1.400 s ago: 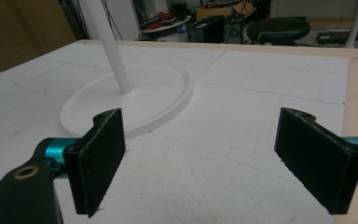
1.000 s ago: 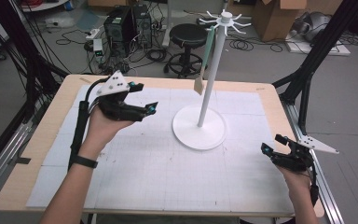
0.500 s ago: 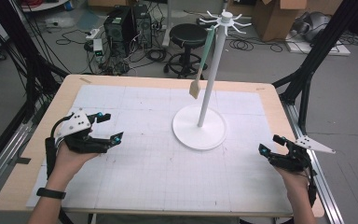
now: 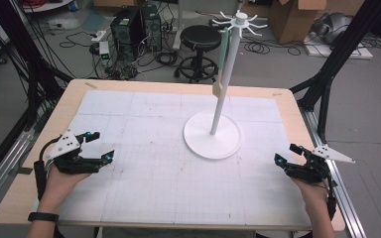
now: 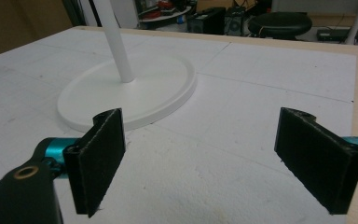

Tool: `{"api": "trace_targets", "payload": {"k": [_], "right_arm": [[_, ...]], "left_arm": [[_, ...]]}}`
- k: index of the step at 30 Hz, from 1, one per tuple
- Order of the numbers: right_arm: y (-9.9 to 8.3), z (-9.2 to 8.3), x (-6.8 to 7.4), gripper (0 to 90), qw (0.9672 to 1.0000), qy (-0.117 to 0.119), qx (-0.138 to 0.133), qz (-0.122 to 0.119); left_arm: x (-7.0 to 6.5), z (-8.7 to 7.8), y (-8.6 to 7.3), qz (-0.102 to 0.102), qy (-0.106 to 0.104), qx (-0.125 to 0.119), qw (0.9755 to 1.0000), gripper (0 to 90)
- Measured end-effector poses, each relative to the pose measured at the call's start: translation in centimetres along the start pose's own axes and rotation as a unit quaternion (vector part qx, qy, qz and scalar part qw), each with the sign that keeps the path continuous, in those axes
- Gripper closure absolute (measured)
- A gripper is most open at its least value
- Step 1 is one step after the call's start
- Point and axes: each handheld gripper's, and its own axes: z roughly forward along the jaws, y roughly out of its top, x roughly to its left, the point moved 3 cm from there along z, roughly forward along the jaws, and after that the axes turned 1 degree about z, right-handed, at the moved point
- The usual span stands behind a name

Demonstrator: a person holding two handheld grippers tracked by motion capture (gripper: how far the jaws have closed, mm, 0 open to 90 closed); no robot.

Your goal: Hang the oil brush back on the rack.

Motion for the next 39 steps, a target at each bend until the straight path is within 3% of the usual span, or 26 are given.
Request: {"api": "trace_targets", "payload": {"k": [10,17,24,39], "right_arm": [[-0.2,0.3,0.0,15.4,0.9999,0.0,0.01,-0.005],[-0.3,0.2,-0.2,15.4,0.9999,-0.003,0.01,-0.004],[-0.3,0.0,-0.3,15.4,1.0,-0.004,0.006,-0.001],[-0.3,0.0,-0.3,15.4,1.0,-0.003,0.007,0.001]], "left_arm": [[1.3,-0.5,-1.3,-0.025,0.028,0.0,0.9993,14.6],[1.3,-0.3,-1.5,-0.027,0.026,0.002,0.9993,14.1],[1.6,-0.8,-1.3,-0.033,0.036,-0.016,0.9987,14.4],[1.6,-0.7,-1.4,-0.034,0.041,-0.009,0.9985,14.7]]}}
